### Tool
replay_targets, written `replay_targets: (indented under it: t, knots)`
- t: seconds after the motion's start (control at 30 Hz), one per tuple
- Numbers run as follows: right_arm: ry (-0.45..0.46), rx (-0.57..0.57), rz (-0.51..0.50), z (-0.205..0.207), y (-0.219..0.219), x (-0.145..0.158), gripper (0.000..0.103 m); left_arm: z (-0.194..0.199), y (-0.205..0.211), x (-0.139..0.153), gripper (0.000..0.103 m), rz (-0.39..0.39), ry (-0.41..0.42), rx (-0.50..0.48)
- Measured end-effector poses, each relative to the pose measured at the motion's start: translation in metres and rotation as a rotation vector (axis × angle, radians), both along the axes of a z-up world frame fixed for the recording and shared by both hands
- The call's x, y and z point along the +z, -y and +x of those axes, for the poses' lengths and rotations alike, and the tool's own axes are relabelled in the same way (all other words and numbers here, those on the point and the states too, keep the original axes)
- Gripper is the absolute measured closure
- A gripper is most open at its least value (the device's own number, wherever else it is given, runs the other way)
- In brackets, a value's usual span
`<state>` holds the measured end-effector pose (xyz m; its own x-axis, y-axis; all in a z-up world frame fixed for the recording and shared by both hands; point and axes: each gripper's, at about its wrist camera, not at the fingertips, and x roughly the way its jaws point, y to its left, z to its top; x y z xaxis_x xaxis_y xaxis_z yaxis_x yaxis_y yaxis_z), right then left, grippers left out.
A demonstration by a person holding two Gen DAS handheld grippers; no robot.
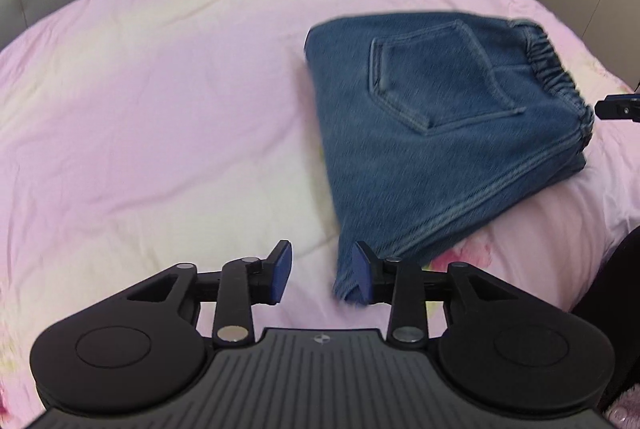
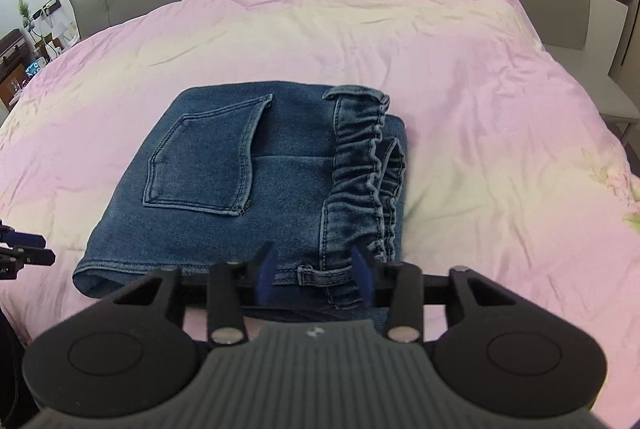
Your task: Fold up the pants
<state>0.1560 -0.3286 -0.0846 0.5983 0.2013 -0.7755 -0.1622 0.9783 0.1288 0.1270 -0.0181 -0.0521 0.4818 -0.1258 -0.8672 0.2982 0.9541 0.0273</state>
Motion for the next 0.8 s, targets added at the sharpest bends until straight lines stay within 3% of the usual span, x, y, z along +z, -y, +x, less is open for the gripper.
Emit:
replay_targets:
  t: [0.13,0.27,0.37,0.5,0.63,0.8]
  knots:
    - [-0.004,-0.026,0.008,0.005,0.017,0.013,0.047,0.012,0.012,0.010,0.047,-0.028,0.049,-0.022]
    - [-0.028,-0.055,0.046,0.017,0.032,0.013,0.030,0.028,0.022,0.008,0.044,-0.052,0.069,-0.031]
    - [-0.073,-0.080,0.110,0.031,0.043,0.004,0.027,0.041,0.022,0.004,0.036,-0.103,0.072,-0.022]
    - [-0.146,-0.144,0.231,0.052,0.058,-0.017,0.027,0.066,0.008,-0.011,0.029,-0.254,0.049,0.044]
    - [-0.234,-0.209,0.317,0.073,0.070,-0.045,0.026,0.095,-0.007,-0.044,0.029,-0.379,-0.027,0.166]
    - [-0.310,-0.231,0.415,0.093,0.078,-0.079,0.025,0.116,-0.021,-0.075,0.028,-0.497,-0.115,0.247]
